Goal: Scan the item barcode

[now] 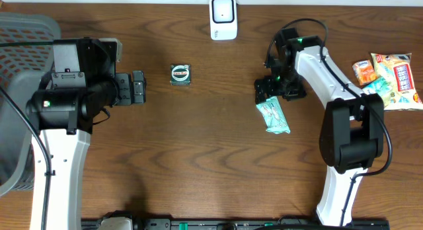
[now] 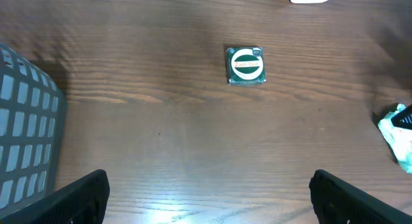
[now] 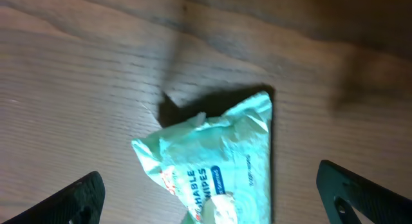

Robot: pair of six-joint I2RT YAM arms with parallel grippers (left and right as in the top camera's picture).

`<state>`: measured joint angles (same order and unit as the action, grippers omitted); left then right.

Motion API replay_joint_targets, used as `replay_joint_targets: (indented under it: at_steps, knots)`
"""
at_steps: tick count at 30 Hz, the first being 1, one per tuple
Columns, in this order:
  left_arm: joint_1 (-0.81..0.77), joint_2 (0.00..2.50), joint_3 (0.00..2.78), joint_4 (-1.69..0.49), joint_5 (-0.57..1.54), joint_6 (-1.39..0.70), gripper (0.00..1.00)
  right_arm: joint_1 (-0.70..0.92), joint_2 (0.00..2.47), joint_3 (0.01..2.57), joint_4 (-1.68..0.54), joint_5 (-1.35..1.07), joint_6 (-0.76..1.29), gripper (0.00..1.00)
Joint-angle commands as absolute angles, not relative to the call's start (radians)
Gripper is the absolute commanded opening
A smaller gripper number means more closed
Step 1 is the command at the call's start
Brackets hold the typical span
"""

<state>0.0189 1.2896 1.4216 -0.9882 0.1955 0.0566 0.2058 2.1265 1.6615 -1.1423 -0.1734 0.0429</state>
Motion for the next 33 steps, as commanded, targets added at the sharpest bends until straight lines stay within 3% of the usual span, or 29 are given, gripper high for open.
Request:
replay_joint_targets:
  at_steps: [1,4,12,28,33]
  knots:
    - [0.024,1.293,1.429,-0.991,0.189,0.067,0.98,0.204,2.121,1.673,-1.131,-0.214,0.028,0.99]
    - [0.024,1.293,1.429,-0.991,0.189,0.067,0.98,0.204,2.121,1.673,-1.102,-0.213,0.032,0.99]
    - [0.024,1.293,1.429,-0.991,0.189,0.067,0.98,0.184,2.121,1.673,-1.013,-0.23,0.269,0.99]
    - [0.024,1.293,1.429,-0.991,0.189,0.067,0.98,0.144,2.121,1.673,-1.09,-0.305,0.268,0.99]
    - [0.024,1.293,1.429,-0.991,0.189,0.067,0.98,0.141,2.121,1.673,-1.12,-0.304,0.169,0.99]
